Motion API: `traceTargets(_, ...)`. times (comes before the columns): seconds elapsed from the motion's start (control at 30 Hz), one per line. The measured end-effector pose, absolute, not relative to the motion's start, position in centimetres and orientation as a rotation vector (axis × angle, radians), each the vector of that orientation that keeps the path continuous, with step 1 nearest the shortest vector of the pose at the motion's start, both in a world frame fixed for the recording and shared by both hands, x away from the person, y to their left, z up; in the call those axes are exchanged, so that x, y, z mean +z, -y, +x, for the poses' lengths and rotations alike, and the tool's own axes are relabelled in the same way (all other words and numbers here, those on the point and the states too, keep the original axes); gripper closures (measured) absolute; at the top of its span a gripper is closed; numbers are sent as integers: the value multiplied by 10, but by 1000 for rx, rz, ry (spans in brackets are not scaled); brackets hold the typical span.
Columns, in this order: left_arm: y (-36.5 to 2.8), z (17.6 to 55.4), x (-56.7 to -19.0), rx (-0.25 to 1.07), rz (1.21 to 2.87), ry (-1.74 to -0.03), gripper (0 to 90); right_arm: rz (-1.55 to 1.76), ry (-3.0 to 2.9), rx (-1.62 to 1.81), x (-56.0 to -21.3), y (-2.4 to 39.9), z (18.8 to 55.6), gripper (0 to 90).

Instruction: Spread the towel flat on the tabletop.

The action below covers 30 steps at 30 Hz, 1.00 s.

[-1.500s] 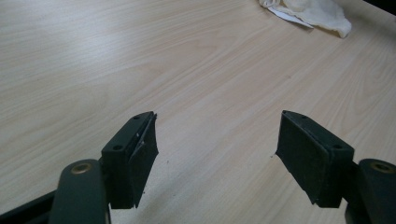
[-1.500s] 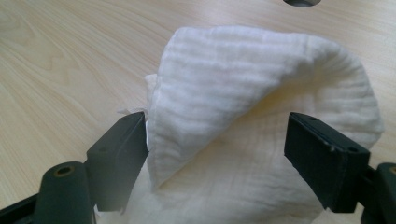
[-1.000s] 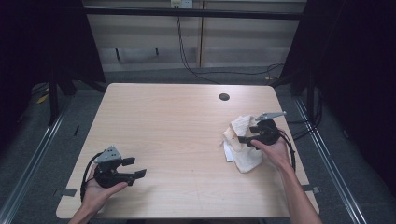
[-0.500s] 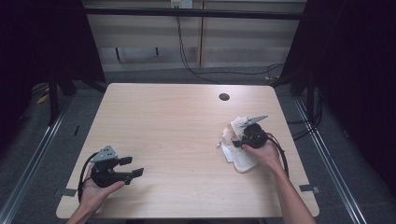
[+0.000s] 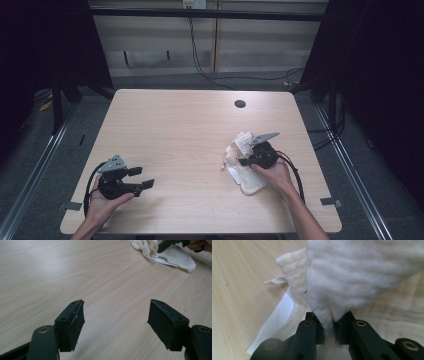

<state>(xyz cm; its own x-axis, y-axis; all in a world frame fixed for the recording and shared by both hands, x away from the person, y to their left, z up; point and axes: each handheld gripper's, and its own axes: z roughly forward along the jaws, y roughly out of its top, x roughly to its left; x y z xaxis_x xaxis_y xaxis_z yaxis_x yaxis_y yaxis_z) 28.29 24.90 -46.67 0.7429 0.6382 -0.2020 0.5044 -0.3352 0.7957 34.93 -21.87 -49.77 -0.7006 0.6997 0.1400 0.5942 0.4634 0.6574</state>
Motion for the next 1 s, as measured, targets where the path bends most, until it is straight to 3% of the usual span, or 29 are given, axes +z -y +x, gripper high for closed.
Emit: traceTargets(1.0,-241,293,-469,157,2018,-836,289,1073,-2621,1180,-501,176,325,814)
